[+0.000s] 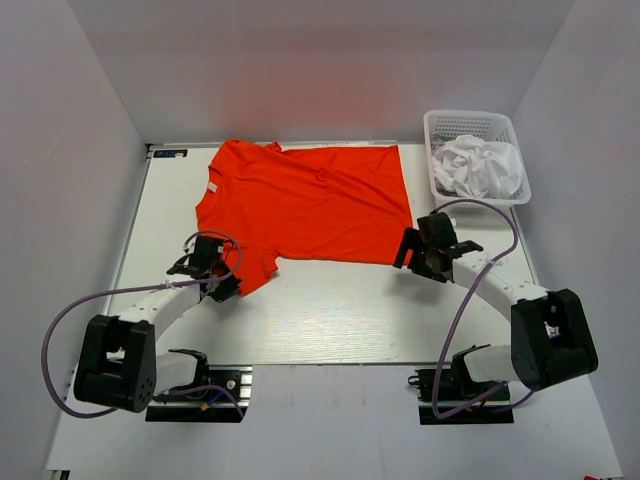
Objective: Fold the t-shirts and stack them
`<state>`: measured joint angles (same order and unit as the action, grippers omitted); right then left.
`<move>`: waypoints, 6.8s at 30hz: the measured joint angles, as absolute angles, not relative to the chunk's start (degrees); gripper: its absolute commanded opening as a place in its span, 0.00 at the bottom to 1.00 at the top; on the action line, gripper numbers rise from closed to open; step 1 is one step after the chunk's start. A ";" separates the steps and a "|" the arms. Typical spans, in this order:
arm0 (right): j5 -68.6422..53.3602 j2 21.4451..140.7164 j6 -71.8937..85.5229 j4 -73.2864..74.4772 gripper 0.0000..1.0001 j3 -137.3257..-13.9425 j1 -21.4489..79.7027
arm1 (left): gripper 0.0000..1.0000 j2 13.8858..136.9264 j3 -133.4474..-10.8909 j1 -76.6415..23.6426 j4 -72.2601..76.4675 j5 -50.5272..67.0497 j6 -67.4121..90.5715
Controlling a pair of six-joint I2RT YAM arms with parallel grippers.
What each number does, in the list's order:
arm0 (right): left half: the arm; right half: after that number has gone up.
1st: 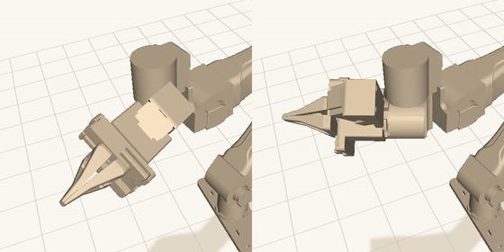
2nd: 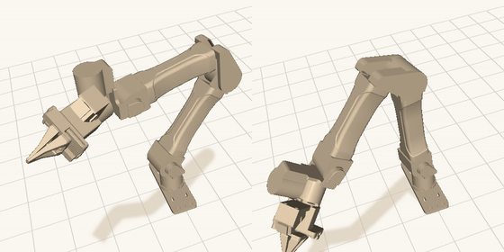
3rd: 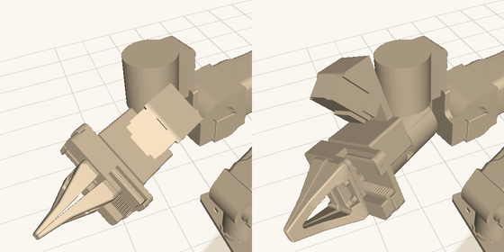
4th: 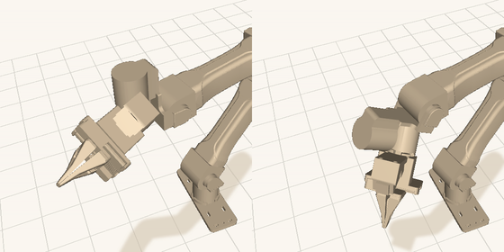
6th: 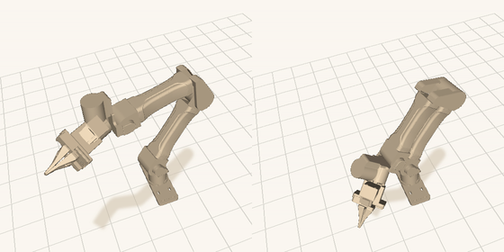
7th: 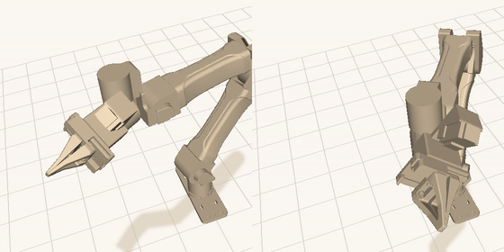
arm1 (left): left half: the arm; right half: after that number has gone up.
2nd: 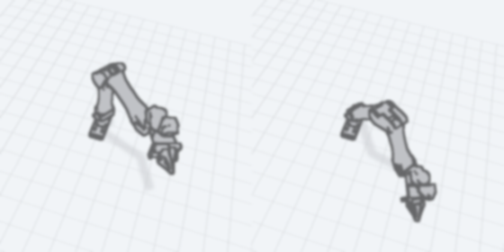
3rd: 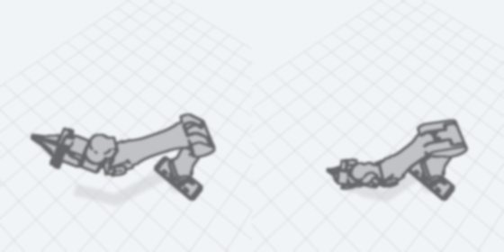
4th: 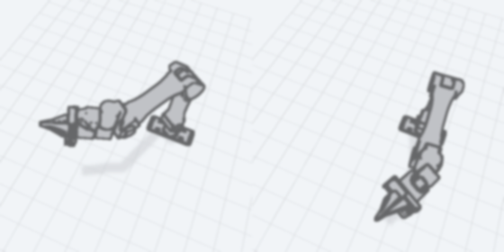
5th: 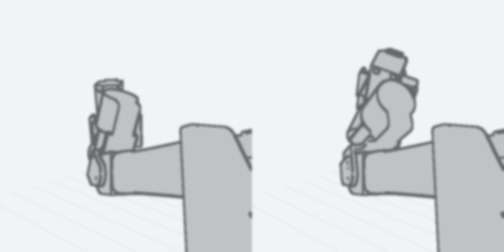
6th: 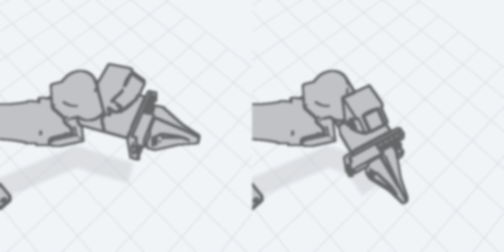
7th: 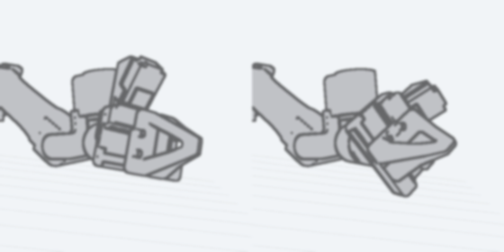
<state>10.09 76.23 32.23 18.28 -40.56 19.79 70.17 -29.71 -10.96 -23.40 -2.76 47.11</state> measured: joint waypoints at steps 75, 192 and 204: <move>3.40 124.81 25.47 22.24 0.50 -100.75 13.23 | 1.00 121.19 -92.68 -5.17 -9.19 -9.61 31.64; -9.54 113.49 11.97 19.62 0.90 -86.54 14.74 | 0.91 127.07 -101.19 -1.50 -30.28 -19.79 3.27; -8.78 114.72 11.73 20.95 0.90 -88.03 14.74 | 0.65 127.07 -98.24 -1.10 -26.70 -15.38 -2.98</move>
